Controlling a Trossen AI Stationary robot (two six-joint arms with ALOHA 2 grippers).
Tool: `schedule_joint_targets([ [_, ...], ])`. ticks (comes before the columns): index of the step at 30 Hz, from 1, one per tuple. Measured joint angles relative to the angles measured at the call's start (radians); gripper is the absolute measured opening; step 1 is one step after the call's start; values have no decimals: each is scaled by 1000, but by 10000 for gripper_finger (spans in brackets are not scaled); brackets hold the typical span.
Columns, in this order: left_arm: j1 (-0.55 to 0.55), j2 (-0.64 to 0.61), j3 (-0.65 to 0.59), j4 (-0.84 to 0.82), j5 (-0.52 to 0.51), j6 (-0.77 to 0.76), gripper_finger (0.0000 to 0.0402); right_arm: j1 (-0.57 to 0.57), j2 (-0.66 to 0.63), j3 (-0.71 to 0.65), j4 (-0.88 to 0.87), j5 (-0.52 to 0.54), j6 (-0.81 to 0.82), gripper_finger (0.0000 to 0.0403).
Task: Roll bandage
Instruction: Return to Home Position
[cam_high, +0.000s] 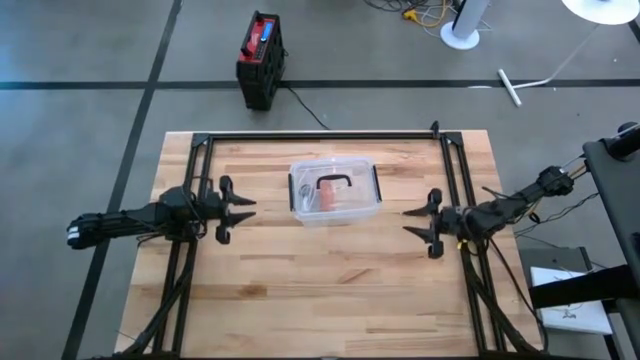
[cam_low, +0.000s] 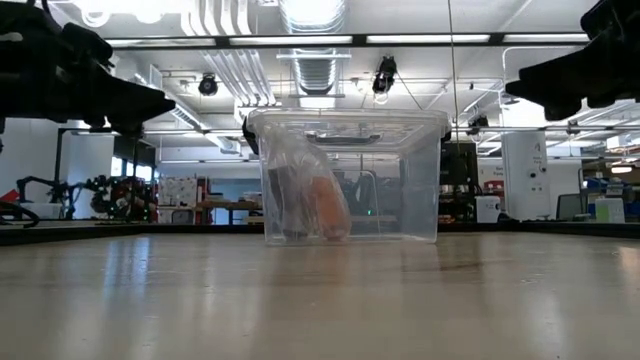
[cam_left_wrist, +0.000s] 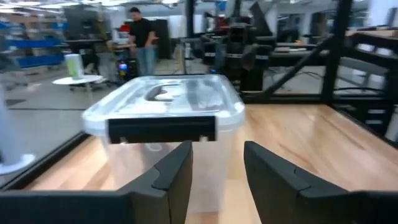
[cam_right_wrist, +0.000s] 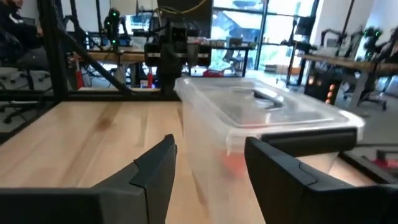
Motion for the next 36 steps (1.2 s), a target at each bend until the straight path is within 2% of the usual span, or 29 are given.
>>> schedule_joint_targets([
  [6, 0, 5, 0, 7, 35, 0, 132, -5, 6, 0, -37, -153, 97, 186],
  [9, 0, 4, 0, 31, 35, -1, 133, -33, 27, 0, -43, -234, 145, 186],
  [11, 0, 6, 0, 51, 44, -8, 137, -66, 41, 0, -37, -251, 160, 186],
  [16, 0, 8, 0, 65, 84, -4, 147, -213, 86, -1, -25, -292, 137, 186],
  [23, 0, 42, 0, 64, 83, 17, 163, -455, 117, -1, 23, -531, 111, 186],
  [25, 0, 56, 0, 64, 83, 16, 168, -498, 119, -1, 19, -535, 99, 186],
  [28, 0, 78, 0, 64, 86, 6, 173, -525, 118, -1, 22, -484, 114, 186],
  [36, 0, 93, 0, 67, 88, 8, 181, -455, 123, -2, 89, -470, 103, 186],
])
